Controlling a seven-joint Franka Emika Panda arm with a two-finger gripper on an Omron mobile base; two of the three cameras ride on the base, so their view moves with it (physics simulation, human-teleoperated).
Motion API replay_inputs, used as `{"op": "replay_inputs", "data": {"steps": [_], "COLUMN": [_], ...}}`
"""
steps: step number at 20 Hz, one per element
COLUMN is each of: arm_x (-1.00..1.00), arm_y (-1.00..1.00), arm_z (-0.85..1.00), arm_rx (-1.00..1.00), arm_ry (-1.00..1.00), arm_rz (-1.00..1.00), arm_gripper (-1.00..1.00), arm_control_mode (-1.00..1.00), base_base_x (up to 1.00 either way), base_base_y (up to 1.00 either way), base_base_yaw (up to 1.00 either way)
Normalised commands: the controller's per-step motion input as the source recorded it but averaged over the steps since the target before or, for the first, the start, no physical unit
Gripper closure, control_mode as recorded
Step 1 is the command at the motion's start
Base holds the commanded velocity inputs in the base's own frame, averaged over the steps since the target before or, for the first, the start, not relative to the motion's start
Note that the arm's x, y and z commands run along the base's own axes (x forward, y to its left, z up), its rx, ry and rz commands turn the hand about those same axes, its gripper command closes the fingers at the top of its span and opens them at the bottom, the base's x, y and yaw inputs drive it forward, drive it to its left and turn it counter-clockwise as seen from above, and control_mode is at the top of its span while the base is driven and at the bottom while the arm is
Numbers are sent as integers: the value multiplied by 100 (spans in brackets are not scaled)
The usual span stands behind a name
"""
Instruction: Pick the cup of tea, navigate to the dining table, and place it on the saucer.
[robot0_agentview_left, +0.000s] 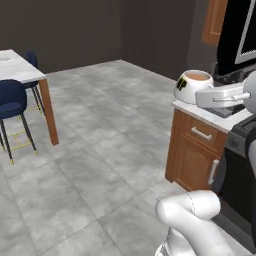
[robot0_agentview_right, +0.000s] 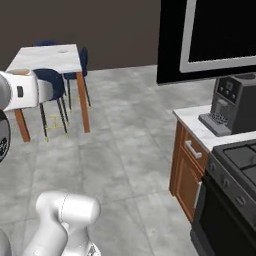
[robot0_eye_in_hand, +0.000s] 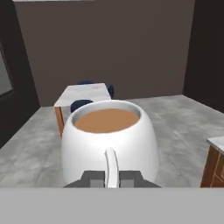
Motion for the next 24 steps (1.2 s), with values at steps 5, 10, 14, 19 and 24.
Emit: {"op": "replay_inputs", "data": {"steps": [5, 10, 14, 19, 24], "arm_x": [0, 0, 0, 0, 0], "arm_y": [0, 0, 0, 0, 0], "arm_z": [0, 0, 0, 0, 0], "arm_rx": [0, 0, 0, 0, 0], "arm_ry": [0, 0, 0, 0, 0], "arm_rz": [0, 0, 0, 0, 0], "arm_gripper": [100, 100, 100, 100, 100], "arm_control_mode": [100, 100, 100, 100, 100], "base_base_x": [47, 92, 100, 100, 100], "base_base_y": [0, 14, 24, 25, 4], "base_base_yaw": [10, 0, 0, 0, 0]}}
